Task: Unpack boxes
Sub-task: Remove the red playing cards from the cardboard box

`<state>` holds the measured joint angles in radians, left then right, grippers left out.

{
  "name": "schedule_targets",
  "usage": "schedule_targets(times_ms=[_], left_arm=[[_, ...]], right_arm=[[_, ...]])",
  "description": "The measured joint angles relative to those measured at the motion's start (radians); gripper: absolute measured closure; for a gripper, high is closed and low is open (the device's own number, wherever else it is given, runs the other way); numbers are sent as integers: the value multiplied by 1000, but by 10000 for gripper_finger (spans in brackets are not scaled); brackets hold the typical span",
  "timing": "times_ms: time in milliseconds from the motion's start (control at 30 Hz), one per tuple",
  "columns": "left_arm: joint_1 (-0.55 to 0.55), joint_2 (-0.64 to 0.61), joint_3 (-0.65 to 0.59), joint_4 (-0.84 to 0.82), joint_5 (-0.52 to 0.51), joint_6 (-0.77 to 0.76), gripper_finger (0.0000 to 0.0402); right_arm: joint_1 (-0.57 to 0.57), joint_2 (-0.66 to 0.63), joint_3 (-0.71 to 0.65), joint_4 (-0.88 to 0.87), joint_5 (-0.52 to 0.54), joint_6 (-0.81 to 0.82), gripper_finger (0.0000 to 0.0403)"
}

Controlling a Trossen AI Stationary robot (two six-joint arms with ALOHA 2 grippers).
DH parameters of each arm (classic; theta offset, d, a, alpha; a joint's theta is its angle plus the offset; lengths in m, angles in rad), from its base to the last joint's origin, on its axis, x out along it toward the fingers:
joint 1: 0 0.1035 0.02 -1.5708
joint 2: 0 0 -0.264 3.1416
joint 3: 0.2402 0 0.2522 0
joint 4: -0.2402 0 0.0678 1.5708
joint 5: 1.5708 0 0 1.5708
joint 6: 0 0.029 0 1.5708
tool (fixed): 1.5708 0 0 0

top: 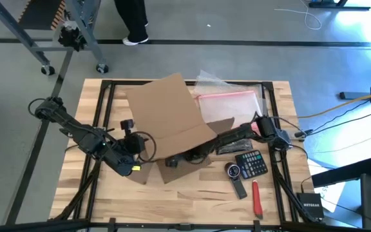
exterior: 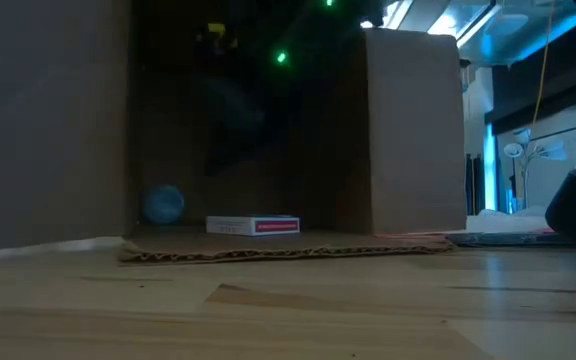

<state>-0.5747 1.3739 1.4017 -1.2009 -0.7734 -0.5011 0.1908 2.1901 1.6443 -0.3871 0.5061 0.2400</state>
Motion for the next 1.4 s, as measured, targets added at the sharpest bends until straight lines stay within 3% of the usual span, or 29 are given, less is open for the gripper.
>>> schedule_targets(times_ms=[233,500,767,1000,1200,1400], left_arm=[[1,0,0,8,-1,-5,398],[6,1,0,12,3,-10,398],[6,1,0,16,2,-4,398],[6,1,0,18,2,-7,398],[6,1,0,16,4,1,398],[6,1,0,15,12,12,398]], right_arm=[[-20,20,-95,38,-156,162,214],[114,11,-98,-7,-297,197,214],[261,-60,-108,-283,-208,202,214],[325,-160,-102,-366,-133,549,211],[290,-159,-104,-384,-162,838,149],[249,-155,-104,-409,-158,884,73]])
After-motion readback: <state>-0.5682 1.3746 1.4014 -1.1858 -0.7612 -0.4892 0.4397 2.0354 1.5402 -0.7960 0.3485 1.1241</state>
